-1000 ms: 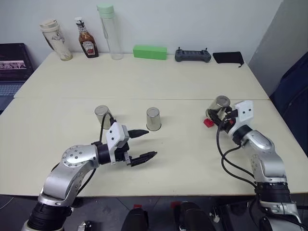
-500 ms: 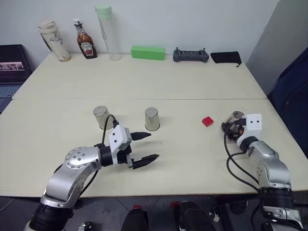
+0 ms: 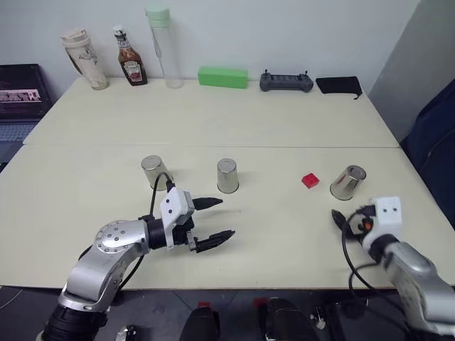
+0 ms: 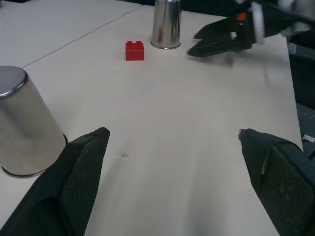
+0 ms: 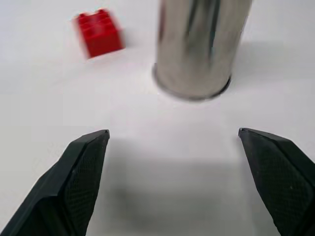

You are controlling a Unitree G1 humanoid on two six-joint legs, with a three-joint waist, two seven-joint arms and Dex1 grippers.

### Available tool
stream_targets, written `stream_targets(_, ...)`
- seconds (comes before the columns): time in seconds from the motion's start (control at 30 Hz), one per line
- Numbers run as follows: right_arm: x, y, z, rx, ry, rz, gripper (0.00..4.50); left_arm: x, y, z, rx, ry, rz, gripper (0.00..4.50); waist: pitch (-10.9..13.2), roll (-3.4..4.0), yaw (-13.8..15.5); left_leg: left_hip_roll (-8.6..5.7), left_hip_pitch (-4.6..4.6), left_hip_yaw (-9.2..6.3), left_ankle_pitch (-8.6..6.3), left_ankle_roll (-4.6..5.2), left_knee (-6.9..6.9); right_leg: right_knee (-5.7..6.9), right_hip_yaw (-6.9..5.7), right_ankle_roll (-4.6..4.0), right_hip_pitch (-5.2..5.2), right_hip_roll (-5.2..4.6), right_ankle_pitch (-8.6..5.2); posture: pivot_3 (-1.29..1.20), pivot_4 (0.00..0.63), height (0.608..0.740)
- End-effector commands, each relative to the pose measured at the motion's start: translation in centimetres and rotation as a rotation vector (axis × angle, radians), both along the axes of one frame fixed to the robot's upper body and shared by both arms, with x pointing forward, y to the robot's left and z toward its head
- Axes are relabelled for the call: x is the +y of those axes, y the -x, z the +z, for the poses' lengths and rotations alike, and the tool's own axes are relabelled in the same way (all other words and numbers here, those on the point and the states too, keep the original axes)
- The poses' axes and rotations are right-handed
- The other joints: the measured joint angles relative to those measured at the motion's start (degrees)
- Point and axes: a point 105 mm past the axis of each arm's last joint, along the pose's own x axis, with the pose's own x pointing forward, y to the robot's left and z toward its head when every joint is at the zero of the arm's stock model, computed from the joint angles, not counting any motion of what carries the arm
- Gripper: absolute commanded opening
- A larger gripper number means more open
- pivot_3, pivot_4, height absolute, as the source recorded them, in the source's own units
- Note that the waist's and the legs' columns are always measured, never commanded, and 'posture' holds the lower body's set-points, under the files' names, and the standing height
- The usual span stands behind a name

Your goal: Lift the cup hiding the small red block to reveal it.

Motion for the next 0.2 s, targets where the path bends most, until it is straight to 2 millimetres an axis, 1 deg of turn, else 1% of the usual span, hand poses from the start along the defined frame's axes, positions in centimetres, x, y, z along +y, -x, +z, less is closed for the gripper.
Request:
stream_targets(0.03,3.2,2.2,3.9,-0.146,0.008,0.197,4.48,0.0,0.2,1.3,-0.018,0.033,0.015,4.50,0.01,0.02,-0.29,0.00,0.04,0.04,0.00,0.00,0.00,0.01,0.03,0.02,0.01,0.00,0.01,0.00,0.150,0.740)
stream_targets(0.1,4.4,3.0,4.1,-0.171,0.025,0.261,4.48,0.3,0.2,1.0,-0.003,0.019,0.039,4.50,0.01,0.01,-0.37,0.04,0.09,0.05,0.00,0.00,0.01,0.02,0.03,0.09,0.04,0.03,0.05,0.00,0.150,0.740)
stream_targets(0.2,4.6,3.0,4.2,-0.198,0.049,0.275,4.48,0.5,0.2,0.8,0.006,0.002,0.058,4.50,0.00,0.00,-0.37,0.06,0.17,0.04,0.03,-0.01,0.02,0.03,0.02,0.15,0.08,0.05,0.08,0.00,0.150,0.740)
